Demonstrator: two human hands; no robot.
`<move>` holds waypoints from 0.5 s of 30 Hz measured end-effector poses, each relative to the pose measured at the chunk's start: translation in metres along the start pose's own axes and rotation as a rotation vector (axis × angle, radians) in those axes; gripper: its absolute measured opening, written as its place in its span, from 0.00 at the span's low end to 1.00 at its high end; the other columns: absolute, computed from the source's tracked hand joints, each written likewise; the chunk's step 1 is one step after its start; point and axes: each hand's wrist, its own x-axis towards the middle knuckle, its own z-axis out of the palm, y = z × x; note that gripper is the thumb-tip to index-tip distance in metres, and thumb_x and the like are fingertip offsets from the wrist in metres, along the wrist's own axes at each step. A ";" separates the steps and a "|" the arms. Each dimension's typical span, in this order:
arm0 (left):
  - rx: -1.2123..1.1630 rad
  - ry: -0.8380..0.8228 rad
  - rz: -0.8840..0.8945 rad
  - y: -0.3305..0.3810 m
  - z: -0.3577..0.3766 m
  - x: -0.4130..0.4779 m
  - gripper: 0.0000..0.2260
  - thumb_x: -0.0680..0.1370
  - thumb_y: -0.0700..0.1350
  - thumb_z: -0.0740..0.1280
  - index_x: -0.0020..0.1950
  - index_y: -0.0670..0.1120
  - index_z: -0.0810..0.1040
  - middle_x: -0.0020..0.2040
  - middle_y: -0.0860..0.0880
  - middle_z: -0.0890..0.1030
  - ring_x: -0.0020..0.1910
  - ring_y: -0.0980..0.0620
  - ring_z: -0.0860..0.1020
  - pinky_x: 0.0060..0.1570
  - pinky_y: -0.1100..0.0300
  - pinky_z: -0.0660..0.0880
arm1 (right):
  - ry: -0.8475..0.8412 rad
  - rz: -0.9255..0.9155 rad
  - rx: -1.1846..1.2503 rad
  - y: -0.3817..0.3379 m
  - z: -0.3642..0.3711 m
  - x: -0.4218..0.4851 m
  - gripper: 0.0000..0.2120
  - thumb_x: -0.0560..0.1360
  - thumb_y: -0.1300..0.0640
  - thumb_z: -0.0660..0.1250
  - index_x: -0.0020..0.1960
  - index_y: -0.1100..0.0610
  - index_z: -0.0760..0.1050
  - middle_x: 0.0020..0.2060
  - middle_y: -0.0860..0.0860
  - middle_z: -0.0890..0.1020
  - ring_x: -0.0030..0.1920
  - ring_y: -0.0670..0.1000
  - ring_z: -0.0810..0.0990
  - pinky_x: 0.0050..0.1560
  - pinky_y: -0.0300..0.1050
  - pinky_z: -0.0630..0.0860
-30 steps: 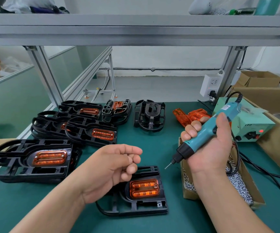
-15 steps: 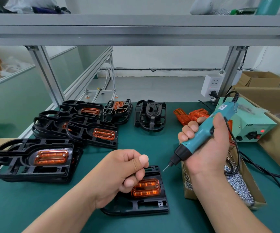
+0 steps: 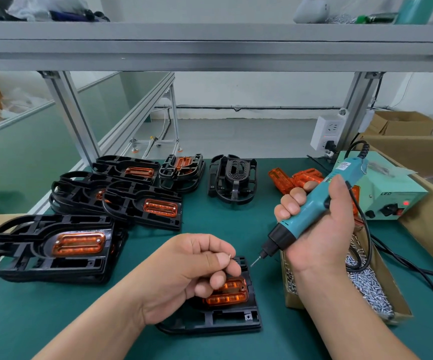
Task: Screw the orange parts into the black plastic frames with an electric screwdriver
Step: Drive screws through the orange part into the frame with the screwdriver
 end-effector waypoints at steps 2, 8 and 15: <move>0.019 0.004 0.002 0.000 0.001 -0.001 0.05 0.83 0.34 0.67 0.58 0.36 0.79 0.48 0.38 0.83 0.33 0.54 0.74 0.27 0.66 0.69 | 0.000 0.002 0.001 0.000 0.000 0.000 0.17 0.81 0.40 0.66 0.46 0.54 0.73 0.36 0.51 0.71 0.33 0.49 0.69 0.34 0.42 0.70; 0.100 0.013 0.030 0.003 0.005 -0.003 0.01 0.82 0.37 0.69 0.52 0.39 0.79 0.40 0.46 0.78 0.32 0.56 0.69 0.28 0.66 0.65 | -0.003 0.002 -0.003 0.001 0.003 -0.002 0.17 0.81 0.41 0.66 0.46 0.55 0.73 0.36 0.51 0.71 0.33 0.50 0.70 0.34 0.43 0.71; 0.148 0.011 0.041 0.006 0.007 -0.005 0.02 0.76 0.38 0.73 0.48 0.42 0.82 0.39 0.46 0.79 0.32 0.55 0.69 0.27 0.65 0.64 | -0.010 0.007 -0.003 0.001 0.005 -0.004 0.18 0.82 0.40 0.65 0.46 0.55 0.73 0.36 0.51 0.71 0.33 0.49 0.70 0.34 0.42 0.71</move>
